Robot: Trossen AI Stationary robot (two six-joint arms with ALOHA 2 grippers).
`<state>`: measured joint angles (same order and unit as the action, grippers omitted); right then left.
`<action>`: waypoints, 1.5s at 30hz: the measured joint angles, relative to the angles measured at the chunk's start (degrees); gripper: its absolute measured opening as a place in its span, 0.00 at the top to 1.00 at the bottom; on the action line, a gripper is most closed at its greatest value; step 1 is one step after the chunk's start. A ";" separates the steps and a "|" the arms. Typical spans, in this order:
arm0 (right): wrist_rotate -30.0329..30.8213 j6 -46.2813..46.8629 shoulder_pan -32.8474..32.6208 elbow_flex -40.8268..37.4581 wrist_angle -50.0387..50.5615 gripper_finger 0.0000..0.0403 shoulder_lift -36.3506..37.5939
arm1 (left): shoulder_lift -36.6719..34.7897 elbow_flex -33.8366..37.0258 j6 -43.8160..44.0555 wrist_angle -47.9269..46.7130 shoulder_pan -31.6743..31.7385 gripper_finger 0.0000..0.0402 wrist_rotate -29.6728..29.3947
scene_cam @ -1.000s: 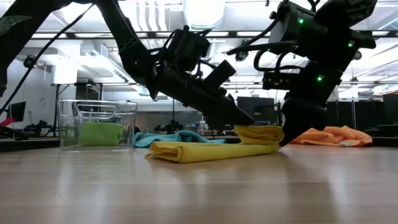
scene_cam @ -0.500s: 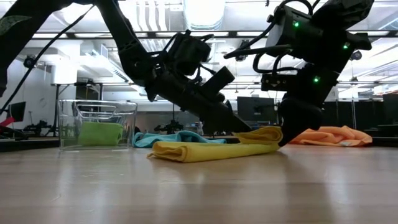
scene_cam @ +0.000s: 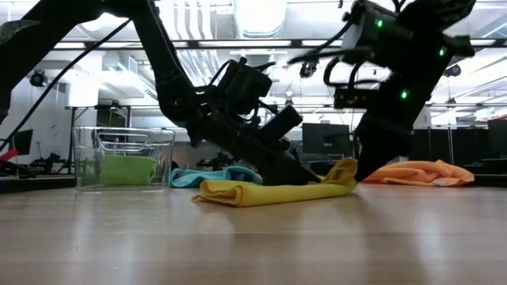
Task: Roll microfiber towels into tight, uniform cylinder then place into a basket
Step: Roll the yellow microfiber towel
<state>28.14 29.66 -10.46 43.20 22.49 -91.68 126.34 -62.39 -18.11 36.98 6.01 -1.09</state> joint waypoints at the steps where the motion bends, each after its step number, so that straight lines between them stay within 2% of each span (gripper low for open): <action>1: -0.09 0.36 0.00 0.28 1.75 0.72 1.03 | 0.00 0.02 -0.01 -0.12 0.15 1.00 -0.23; 6: -0.08 6.44 -1.05 0.13 11.82 0.59 8.94 | -0.59 0.30 0.19 -0.81 0.93 1.00 -2.17; 9: -0.02 13.40 -1.58 -2.98 10.91 0.54 14.56 | -1.01 0.42 0.09 -1.09 1.15 1.00 -2.57; 14: 0.19 26.70 -0.71 -14.20 -6.64 0.50 22.37 | -1.85 0.50 -0.28 -1.50 1.15 1.00 -2.92; 17: 0.46 34.72 2.05 -21.60 -19.19 0.49 24.29 | -1.95 0.50 -0.37 -1.55 1.15 1.00 -2.92; 22: 0.00 42.68 5.84 -30.29 -37.07 0.49 22.06 | -1.95 0.50 -0.37 -1.54 1.15 1.00 -2.90; 27: -0.18 43.90 6.76 -32.03 -47.67 0.49 16.44 | -1.95 0.50 -0.37 -1.51 1.15 1.00 -2.86; 32: -3.78 42.45 6.80 -27.64 -48.27 0.49 8.58 | -1.95 0.52 -0.35 -1.50 1.15 1.00 -2.78; 36: -4.34 40.09 7.10 -24.33 -47.10 0.49 3.83 | -1.95 0.48 -0.35 -1.52 1.15 1.00 -2.69; 45: -7.14 39.95 7.06 -23.48 -47.12 0.52 5.39 | -2.08 0.52 -1.64 -2.07 1.12 1.00 -3.95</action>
<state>21.00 69.60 -3.40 19.72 -24.63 -86.29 124.26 -61.87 -19.75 34.92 7.12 -5.03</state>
